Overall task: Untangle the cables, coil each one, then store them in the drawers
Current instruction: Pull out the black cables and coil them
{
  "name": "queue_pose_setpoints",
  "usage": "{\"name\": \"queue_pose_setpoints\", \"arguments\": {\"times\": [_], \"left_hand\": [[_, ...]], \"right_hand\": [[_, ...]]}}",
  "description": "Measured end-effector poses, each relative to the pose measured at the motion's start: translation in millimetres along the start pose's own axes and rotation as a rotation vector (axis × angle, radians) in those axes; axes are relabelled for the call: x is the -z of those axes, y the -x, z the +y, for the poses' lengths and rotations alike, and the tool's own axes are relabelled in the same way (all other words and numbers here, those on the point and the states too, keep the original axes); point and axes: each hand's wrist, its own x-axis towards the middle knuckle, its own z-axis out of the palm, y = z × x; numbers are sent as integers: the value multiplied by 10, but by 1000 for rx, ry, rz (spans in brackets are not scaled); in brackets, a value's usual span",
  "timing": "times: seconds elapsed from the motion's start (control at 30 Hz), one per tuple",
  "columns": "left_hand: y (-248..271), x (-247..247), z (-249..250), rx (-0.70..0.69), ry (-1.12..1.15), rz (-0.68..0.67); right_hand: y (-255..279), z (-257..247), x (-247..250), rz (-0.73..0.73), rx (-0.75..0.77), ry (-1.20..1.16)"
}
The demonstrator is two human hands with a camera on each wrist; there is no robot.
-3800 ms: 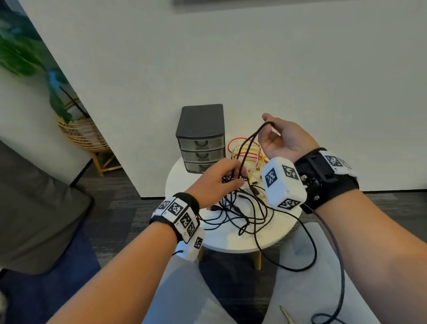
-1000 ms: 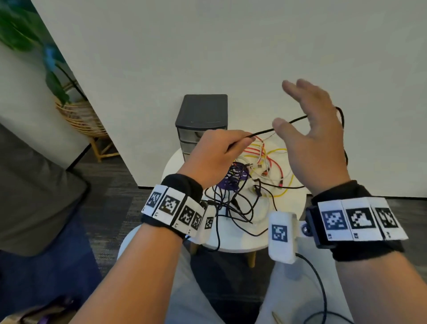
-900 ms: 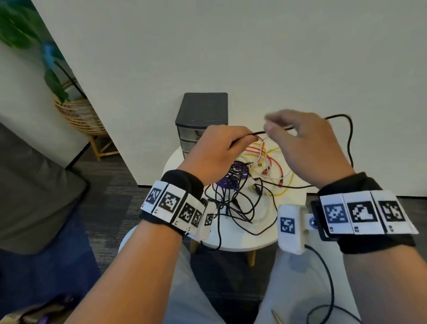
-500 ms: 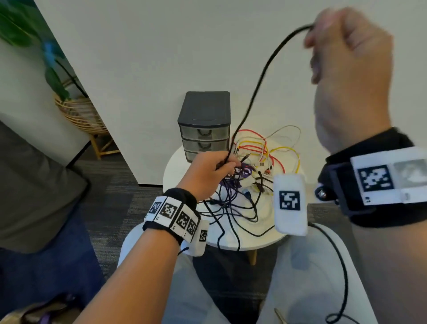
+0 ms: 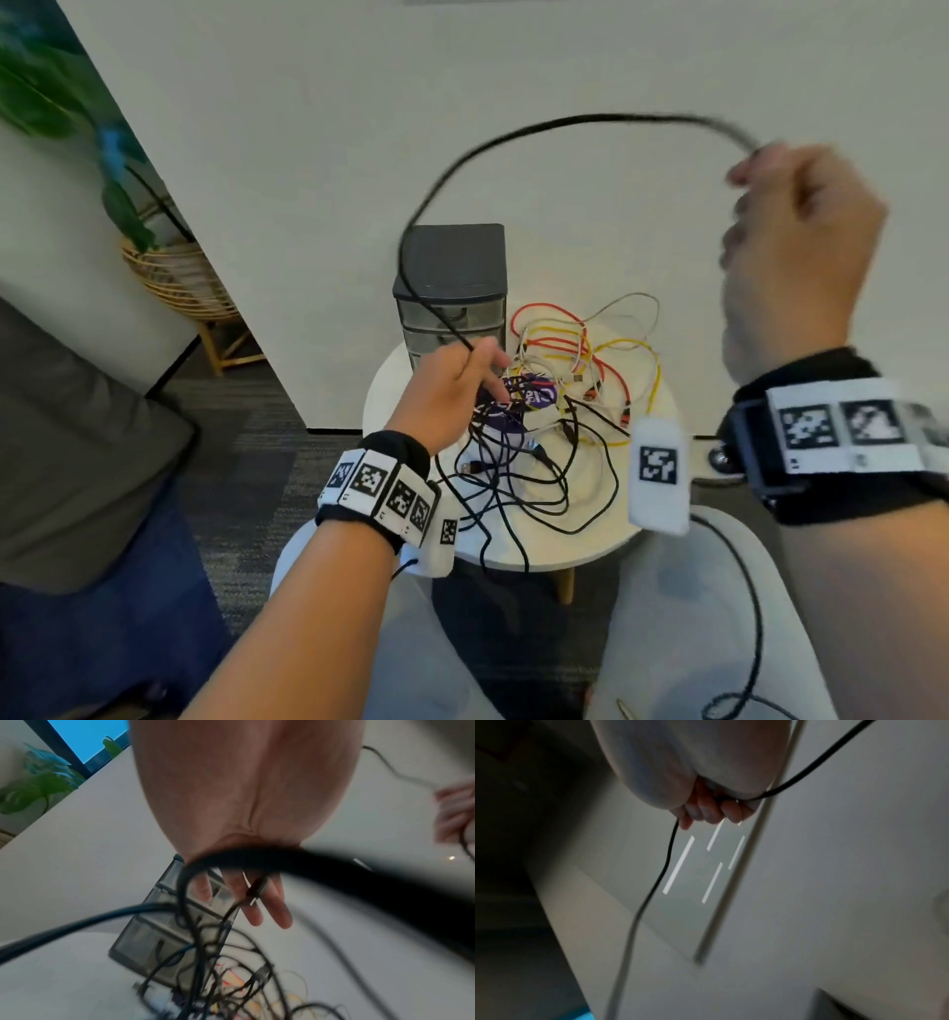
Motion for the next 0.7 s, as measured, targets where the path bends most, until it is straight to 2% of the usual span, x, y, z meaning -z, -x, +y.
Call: {"name": "queue_pose_setpoints", "arguments": {"times": [0.13,0.23,0.37,0.5,0.67,0.7], "left_hand": [[-52,169,315,-48,58,90],[-69,289,490,-84,-38,59],[-71,245,565,-138,-260,-164],[-1,17,535,-235,-406,-448],[58,-149,515,-183,-593,-594],[51,-148,508,-194,-593,-603]], "right_hand": [[406,281,-87,-270,-182,151],[584,317,-132,-495,-234,147],[657,264,-203,-740,-284,170],[725,319,-193,-848,-79,268],[729,404,-118,-1005,-9,335],[726,423,-120,-997,-2,358]]}}
